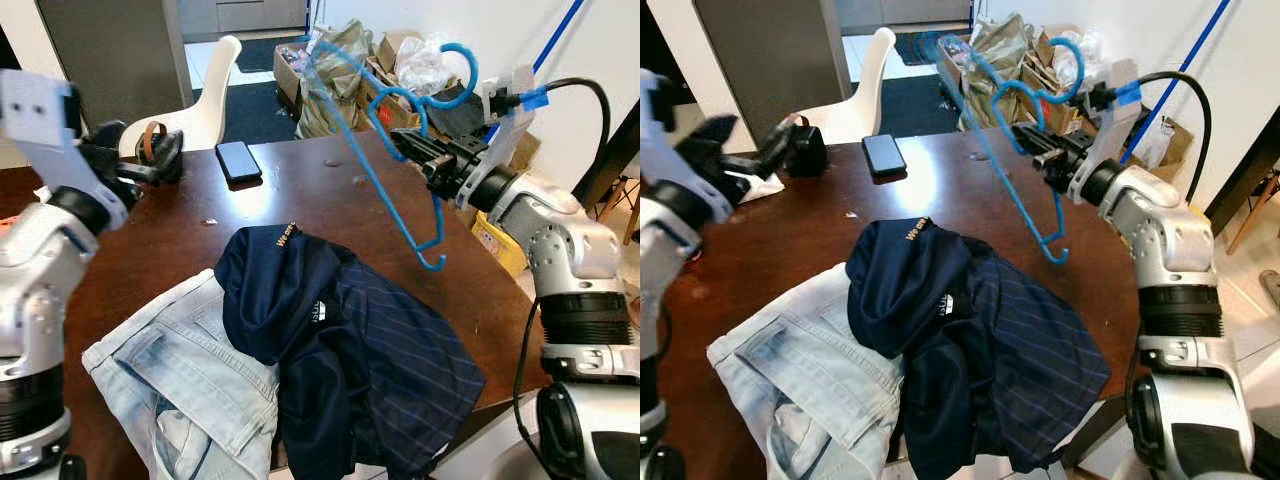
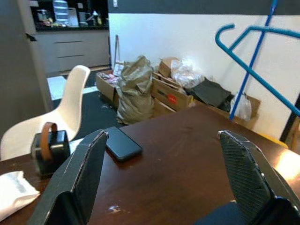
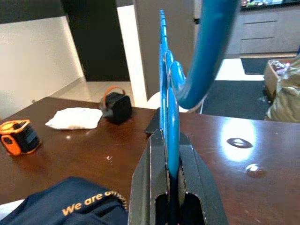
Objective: Hang hanger
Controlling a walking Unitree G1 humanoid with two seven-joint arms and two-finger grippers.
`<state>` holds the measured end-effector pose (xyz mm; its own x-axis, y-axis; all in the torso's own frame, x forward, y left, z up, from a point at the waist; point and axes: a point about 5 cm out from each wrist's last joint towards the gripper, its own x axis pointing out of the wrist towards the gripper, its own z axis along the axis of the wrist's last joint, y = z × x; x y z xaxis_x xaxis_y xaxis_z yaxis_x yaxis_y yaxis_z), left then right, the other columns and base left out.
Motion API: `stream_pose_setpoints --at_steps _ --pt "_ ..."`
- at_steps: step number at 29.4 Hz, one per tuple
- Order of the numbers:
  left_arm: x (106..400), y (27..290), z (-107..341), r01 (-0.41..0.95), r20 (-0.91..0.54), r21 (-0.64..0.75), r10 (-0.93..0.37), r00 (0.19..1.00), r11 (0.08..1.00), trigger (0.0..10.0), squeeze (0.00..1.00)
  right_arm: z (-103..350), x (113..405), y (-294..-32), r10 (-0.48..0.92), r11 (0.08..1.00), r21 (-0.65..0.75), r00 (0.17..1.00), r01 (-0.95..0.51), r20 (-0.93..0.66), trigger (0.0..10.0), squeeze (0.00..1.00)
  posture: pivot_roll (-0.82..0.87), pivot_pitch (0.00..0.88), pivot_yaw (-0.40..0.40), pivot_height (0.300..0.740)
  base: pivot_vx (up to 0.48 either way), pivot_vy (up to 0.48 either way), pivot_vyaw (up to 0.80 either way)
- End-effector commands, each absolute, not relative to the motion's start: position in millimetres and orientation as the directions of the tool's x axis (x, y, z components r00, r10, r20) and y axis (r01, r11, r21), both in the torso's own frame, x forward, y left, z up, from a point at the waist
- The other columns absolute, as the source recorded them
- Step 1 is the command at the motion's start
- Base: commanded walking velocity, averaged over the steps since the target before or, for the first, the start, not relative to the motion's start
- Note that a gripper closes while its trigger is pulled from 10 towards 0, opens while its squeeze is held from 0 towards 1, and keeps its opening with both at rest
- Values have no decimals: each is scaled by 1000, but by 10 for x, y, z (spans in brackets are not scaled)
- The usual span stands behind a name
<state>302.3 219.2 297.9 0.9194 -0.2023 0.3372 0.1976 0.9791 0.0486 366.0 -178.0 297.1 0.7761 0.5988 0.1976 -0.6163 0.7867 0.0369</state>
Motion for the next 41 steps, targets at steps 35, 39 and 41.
stream_pose_setpoints --at_steps 35,39,41 --pt "3110 2038 2709 175 287 50 -181 941 983 10000 0 2453 3306 -1734 757 630 124 642 -766 120 10000 0 60 89 -11 740 -437 0 0" --pt "3118 2050 2536 177 243 46 -183 953 983 10000 0 2227 3251 -1853 748 654 131 663 -745 40 10000 0 56 87 -10 740 -161 0 0" --pt "3116 2072 2339 178 195 32 -181 964 984 10000 0 1973 3195 -1976 726 685 147 686 -714 -49 10000 0 50 85 -7 740 0 0 0"
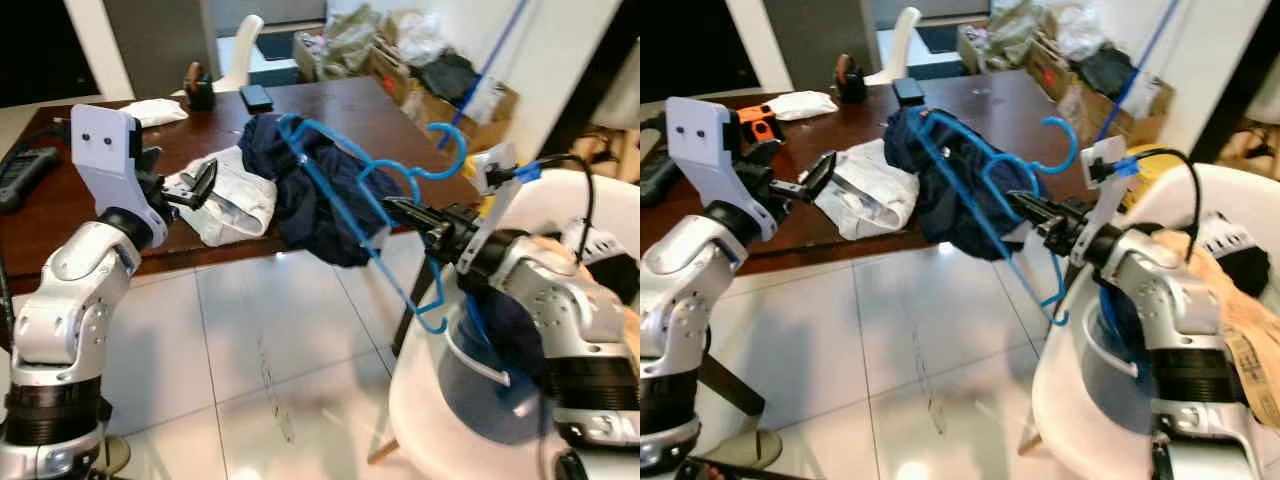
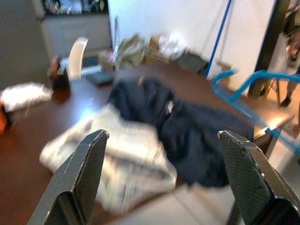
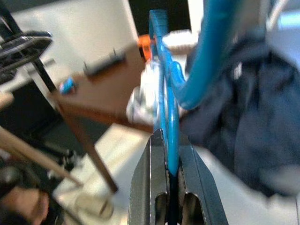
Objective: Hang hanger
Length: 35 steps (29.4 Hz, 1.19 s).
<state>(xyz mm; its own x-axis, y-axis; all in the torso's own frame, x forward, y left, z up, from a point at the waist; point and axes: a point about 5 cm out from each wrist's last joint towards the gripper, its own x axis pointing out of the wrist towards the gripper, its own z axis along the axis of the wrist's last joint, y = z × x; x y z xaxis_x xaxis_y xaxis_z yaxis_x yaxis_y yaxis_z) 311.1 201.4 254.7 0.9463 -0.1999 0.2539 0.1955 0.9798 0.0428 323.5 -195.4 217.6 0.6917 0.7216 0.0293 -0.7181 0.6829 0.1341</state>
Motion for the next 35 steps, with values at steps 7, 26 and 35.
stream_pose_setpoints --at_steps 7,26,35 --pt "2942 2213 1381 100 -65 -36 -102 993 994 10000 0 1171 2784 -2208 687 722 200 651 -662 -324 10000 0 43 96 0 740 0 0 0" --pt "2409 2278 281 -35 -360 -75 6 933 997 10000 0 295 2563 -2533 321 945 130 769 -301 -553 10000 0 41 114 -17 740 0 0 -327" --pt "2368 2267 153 -42 -385 -74 11 923 996 10000 0 5 2301 -2690 246 963 87 703 -255 -667 10000 0 32 120 -20 740 0 0 -774"
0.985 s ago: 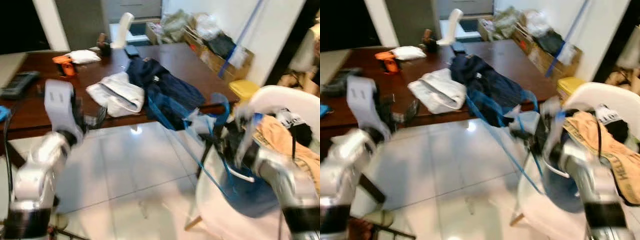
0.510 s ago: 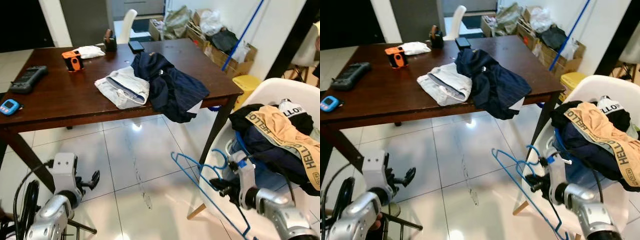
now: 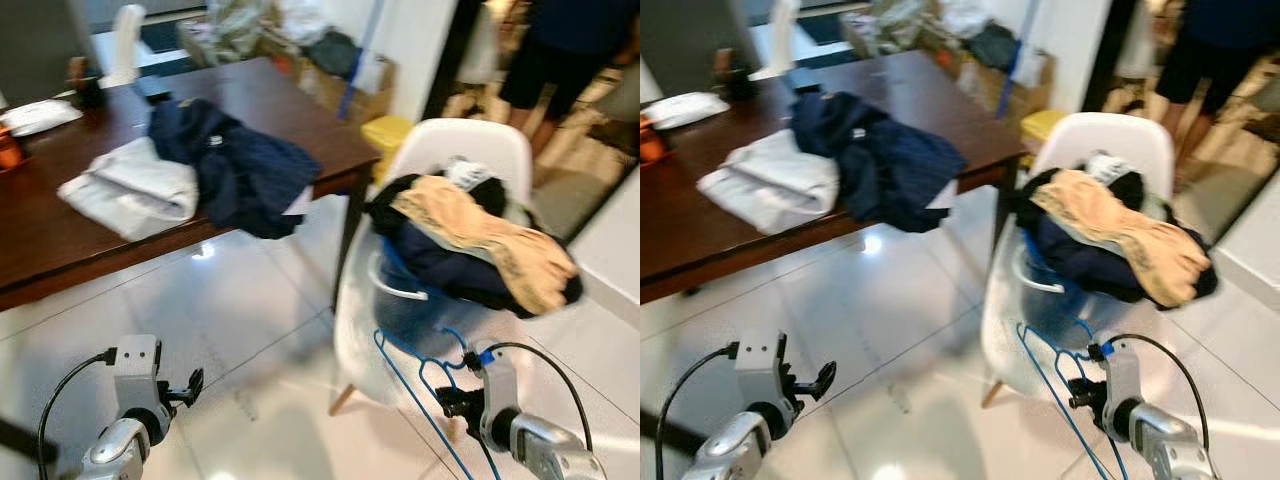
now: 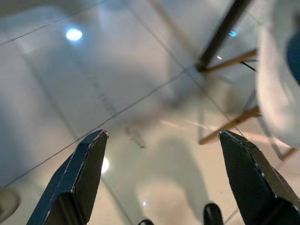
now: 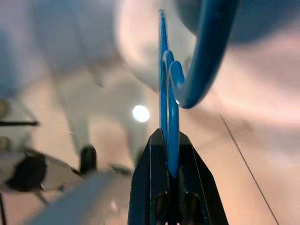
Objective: Hang hanger
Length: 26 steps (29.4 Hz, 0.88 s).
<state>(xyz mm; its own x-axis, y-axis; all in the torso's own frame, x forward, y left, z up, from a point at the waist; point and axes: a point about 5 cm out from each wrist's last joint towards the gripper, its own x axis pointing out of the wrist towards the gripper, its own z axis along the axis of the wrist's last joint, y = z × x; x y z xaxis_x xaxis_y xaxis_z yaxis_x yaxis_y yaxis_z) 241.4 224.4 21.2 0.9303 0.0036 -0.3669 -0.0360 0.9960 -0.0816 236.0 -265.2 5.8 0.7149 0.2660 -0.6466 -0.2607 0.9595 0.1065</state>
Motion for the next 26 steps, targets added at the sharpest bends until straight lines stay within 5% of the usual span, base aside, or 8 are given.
stream_pose_setpoints --at_steps 1,11,18,26 --pt "2368 2267 153 -42 -385 -74 11 923 996 10000 0 5 2301 -2690 246 963 87 703 -255 -667 10000 0 32 120 -20 740 0 0 -769" --pt "2410 2266 129 -15 -372 -44 -2 928 999 10000 0 -30 2304 -2909 58 996 -11 741 -87 -669 10000 0 28 119 -18 740 0 0 -770" --pt "2320 2178 -48 32 -406 -17 -36 913 999 10000 0 -52 2275 -2957 -58 985 103 831 137 -553 10000 0 30 124 -19 740 0 0 -782" --pt "2341 2169 -79 45 -416 -8 -44 908 999 10000 0 -45 2271 -2990 -54 959 210 856 188 -515 10000 0 13 124 -15 740 0 0 -800"
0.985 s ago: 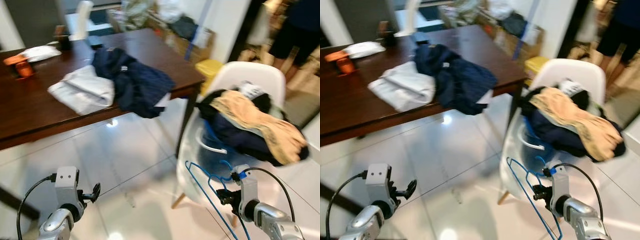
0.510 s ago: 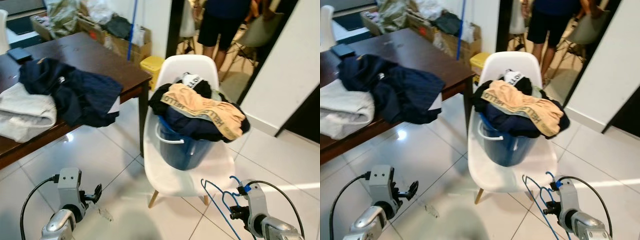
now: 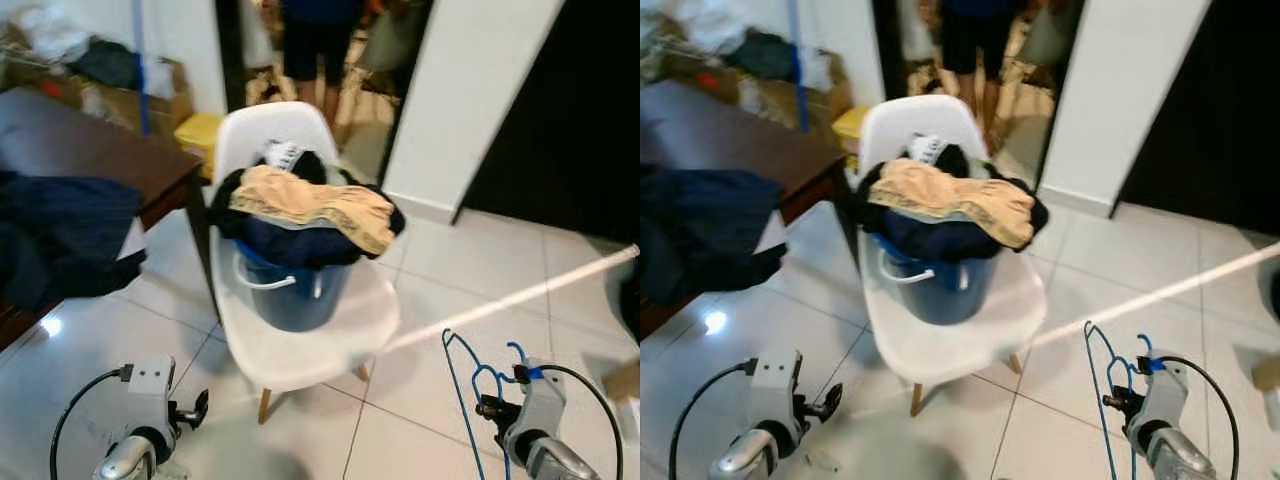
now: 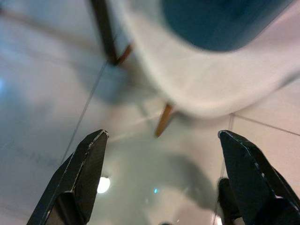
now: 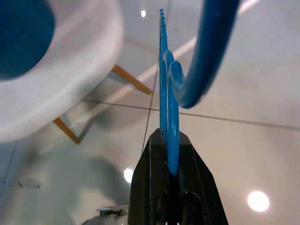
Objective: Hang hanger
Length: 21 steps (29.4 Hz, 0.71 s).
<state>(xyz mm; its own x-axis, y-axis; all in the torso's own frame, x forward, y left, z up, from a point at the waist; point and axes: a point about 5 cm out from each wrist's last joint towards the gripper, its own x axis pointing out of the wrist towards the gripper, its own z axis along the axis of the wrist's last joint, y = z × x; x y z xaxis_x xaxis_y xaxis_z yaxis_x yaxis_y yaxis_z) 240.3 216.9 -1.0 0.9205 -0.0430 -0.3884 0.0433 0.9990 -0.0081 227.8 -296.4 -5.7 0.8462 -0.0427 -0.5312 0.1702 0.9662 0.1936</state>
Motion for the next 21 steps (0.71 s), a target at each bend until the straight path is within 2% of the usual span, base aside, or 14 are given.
stream_pose_setpoints --at_steps 1,5,9,11,12,13,14,16,17,21 --pt "2347 2161 -86 45 -416 -13 -47 908 999 10000 0 -48 2270 -2992 -49 953 235 860 193 -508 10000 0 10 125 -12 740 0 0 -800" --pt "2363 2148 -84 42 -405 -22 -48 913 999 10000 0 -51 2274 -2991 -39 949 252 864 190 -502 10000 0 9 125 -12 740 0 0 -800" --pt "2487 2234 112 21 -301 3 -20 953 1000 10000 0 -49 2283 -2984 -20 948 268 871 172 -490 10000 0 15 124 -21 740 0 0 -800" --pt "2623 2300 377 0 -194 40 8 981 999 10000 0 -45 2286 -2977 -6 950 270 875 155 -483 10000 0 18 121 -23 740 0 0 0" --pt "2623 2300 377 0 -194 40 8 981 999 10000 0 -45 2286 -2977 -6 950 270 875 155 -483 10000 0 18 121 -23 740 0 0 0" --pt "2737 2349 654 -35 -88 77 42 995 996 10000 0 -44 2286 -2970 7 953 268 877 139 -480 10000 0 19 118 -23 740 0 0 0" --pt "2772 2366 750 -52 -53 89 57 997 995 10000 0 -45 2286 -2968 10 954 268 877 136 -480 10000 0 19 118 -23 740 0 0 0" --pt "2772 2366 750 -52 -53 89 57 997 995 10000 0 -45 2286 -2968 10 954 268 877 136 -480 10000 0 19 118 -23 740 0 0 0" --pt "2882 2401 1032 -102 53 112 96 994 988 10000 0 -51 2280 -2969 12 953 271 877 135 -480 10000 0 17 110 -21 740 0 0 0" --pt "3014 2409 1450 -152 208 132 123 970 980 10000 0 -61 2272 -2971 16 951 278 878 134 -479 10000 0 11 102 -18 740 156 0 0"
